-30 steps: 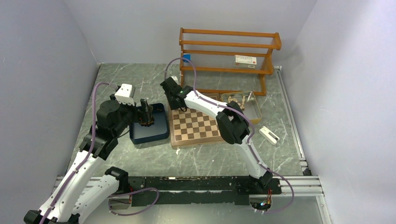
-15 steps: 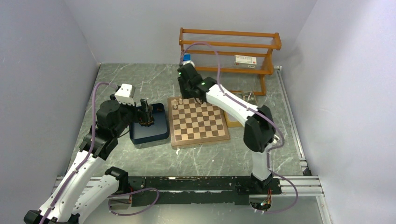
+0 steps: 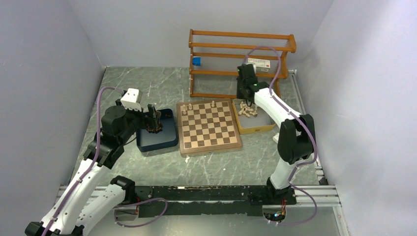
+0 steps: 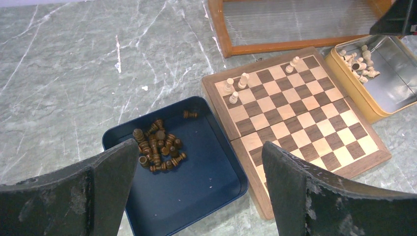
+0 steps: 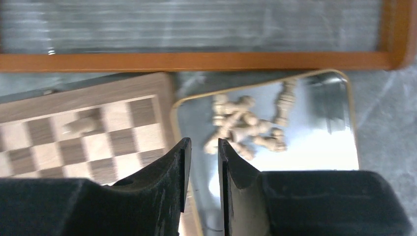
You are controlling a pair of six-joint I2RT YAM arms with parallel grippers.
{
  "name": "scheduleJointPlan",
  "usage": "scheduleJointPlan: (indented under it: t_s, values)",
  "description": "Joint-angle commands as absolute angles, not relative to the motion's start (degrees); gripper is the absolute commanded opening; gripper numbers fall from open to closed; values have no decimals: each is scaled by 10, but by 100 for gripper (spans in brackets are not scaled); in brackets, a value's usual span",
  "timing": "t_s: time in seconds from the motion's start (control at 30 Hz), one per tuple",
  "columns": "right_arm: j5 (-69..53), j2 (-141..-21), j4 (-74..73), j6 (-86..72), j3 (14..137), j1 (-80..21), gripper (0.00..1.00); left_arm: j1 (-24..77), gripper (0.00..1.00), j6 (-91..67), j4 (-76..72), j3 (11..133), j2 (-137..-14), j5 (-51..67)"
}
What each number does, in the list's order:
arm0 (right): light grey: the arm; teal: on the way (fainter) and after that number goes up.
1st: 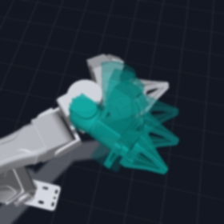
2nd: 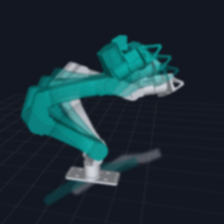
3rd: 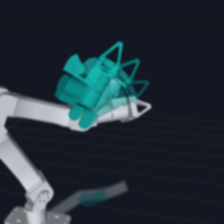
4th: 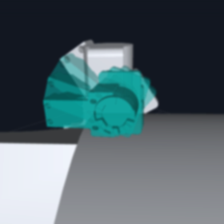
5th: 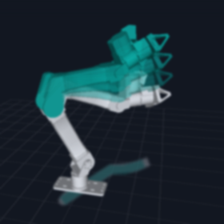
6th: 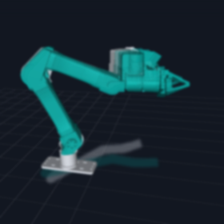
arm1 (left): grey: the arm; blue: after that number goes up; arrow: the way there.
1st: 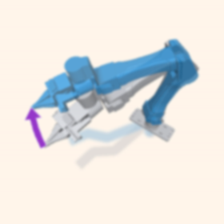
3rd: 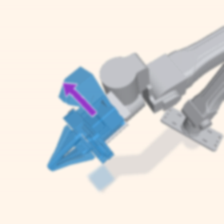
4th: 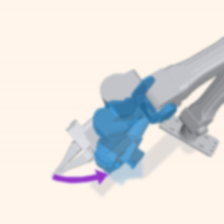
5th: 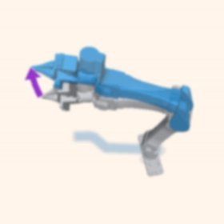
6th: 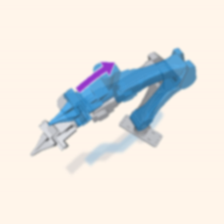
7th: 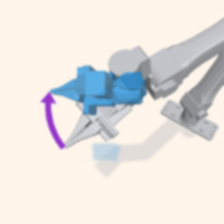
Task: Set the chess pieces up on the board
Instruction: Pick up the chess piece from the storage box.
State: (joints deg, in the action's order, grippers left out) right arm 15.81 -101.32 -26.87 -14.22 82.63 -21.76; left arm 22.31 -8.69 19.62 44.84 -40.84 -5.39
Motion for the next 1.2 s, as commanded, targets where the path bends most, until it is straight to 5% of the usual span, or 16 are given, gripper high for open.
scheduleJointPlan:
  t_s: [0.0,1.17]
  values:
    - [148,-994,-226,-142,789,-160,30,227,100,-80,191,457,-404,-50]
    - [47,-1048,-184,-184,703,-81,37,227,100,-80,189,457,-412,-45]
